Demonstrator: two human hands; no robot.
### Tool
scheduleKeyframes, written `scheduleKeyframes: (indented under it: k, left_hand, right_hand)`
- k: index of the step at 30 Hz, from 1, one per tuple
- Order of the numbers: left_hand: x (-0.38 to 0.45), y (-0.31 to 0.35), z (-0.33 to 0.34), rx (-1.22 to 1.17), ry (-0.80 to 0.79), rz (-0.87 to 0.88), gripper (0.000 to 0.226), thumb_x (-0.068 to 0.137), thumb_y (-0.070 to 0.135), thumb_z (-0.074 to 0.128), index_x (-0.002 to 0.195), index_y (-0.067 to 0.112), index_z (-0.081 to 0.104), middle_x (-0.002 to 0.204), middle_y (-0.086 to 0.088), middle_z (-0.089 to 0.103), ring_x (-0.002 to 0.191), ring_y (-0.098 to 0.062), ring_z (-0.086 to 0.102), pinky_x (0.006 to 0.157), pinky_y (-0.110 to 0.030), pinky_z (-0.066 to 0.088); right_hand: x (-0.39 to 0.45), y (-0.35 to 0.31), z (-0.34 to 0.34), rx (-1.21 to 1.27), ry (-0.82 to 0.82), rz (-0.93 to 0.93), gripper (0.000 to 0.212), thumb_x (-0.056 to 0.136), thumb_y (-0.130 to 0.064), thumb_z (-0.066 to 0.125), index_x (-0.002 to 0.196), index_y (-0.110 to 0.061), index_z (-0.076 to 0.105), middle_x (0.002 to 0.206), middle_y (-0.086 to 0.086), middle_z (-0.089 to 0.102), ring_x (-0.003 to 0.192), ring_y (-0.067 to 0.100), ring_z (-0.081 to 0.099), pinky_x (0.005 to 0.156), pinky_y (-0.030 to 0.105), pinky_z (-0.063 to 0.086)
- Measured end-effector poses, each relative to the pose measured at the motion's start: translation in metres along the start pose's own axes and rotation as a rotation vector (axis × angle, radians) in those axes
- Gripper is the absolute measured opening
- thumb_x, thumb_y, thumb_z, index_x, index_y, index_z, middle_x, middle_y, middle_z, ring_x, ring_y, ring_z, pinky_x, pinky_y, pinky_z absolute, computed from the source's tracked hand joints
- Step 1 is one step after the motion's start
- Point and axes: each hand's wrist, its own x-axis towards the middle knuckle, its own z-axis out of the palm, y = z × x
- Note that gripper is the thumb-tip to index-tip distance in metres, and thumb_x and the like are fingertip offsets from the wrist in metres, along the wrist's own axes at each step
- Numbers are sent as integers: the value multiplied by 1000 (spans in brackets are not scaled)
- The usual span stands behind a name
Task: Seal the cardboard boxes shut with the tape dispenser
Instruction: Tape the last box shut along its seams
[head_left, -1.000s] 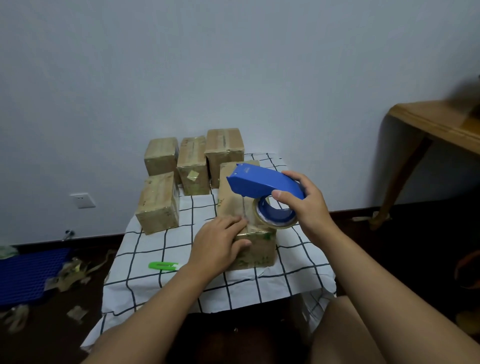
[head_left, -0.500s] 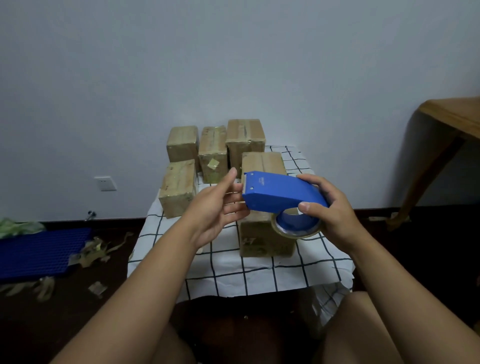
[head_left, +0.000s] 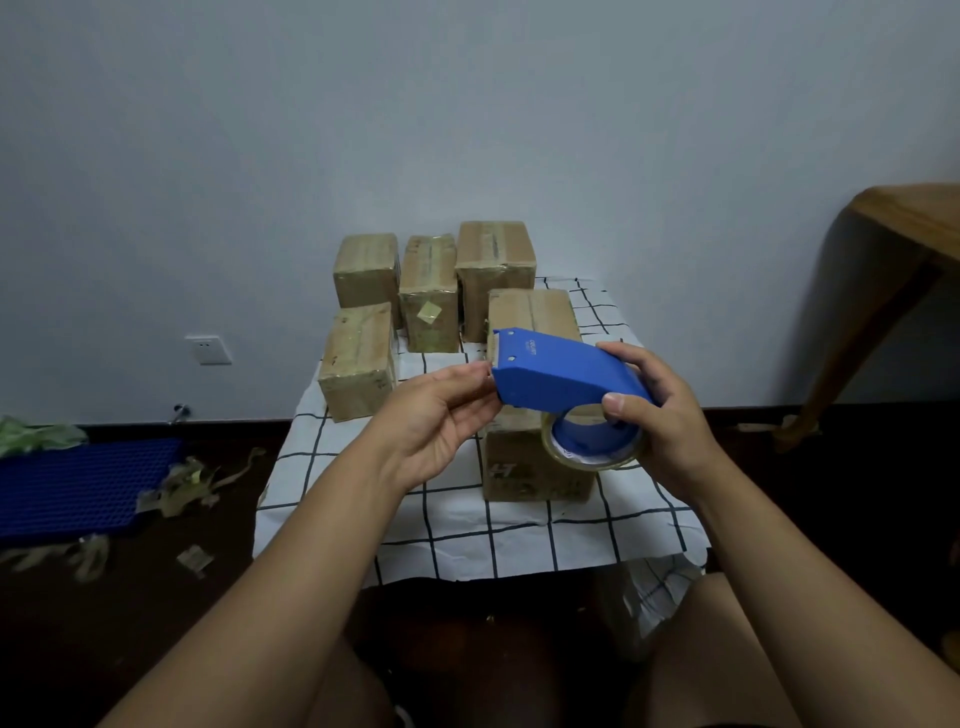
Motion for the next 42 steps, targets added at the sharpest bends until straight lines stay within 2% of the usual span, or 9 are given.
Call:
scheduleKeyframes:
  k: [6,10,13,17,20,29,33,36,42]
  left_hand:
    - [0,-3,4,-61,-6,-19,42,80,26,71,113,2,64,110,-19,70,98,-23,71,71,-25,58]
    - [-2,0,1,-37,35,-82,70,75,52,70,120,-1,61,116,-19,69,88,-20,72,64,-25,58]
    - [-4,0,-2,-33,37,-86,61,77,41,74,121,0,60,112,-18,69,82,-19,71,61,-24,58]
    - [-5,-3,-5,-26,28,-77,42,83,3,66,124,-1,58,114,-20,67,85,-16,71,69,-22,59]
    - [-3,-4,-9,12,68,-106,39,87,-8,60,126,-4,57,118,-20,66,87,-16,71,74,-21,59]
    - [2,-4,-10,115,119,-169,16,90,-4,59,103,-1,68,87,-14,73,71,-15,71,64,-22,59]
    - [8,-4,-11,335,162,-128,10,92,5,60,95,11,68,89,-8,75,79,-18,73,64,-29,58]
    - [11,-5,-9,414,223,-73,8,92,6,61,94,8,69,80,-8,72,70,-13,72,63,-28,57]
    - [12,1,1,568,309,22,12,91,2,61,82,7,68,91,-13,73,62,-10,67,59,-21,54]
  right_hand:
    - [1,1,6,68,10,11,58,59,-34,77,116,-29,67,113,1,59,79,4,62,69,21,52]
    - [1,1,8,80,20,14,57,62,-26,77,118,-26,65,113,3,57,77,5,62,69,21,51]
    - [2,1,7,68,17,17,51,68,-19,72,118,-25,65,112,3,57,77,6,62,69,21,51]
    - [3,1,4,60,7,18,60,60,-33,77,118,-28,66,114,2,58,79,6,62,70,22,52]
    - [3,-2,-1,37,-7,4,58,60,-33,77,117,-31,67,119,2,58,85,7,63,72,22,52]
    - [2,-6,-10,-142,-58,-1,59,61,-42,79,118,-44,66,128,-5,56,115,23,58,91,40,55]
    - [2,-9,-14,-245,-80,-9,58,60,-48,78,116,-52,63,122,-18,55,112,14,58,83,31,56]
    - [2,-11,-17,-287,-100,-28,57,60,-50,78,115,-56,62,116,-26,56,107,5,59,79,24,55]
    - [4,-24,-23,-407,-194,-50,58,61,-55,80,115,-57,61,125,-18,56,112,8,58,84,25,55]
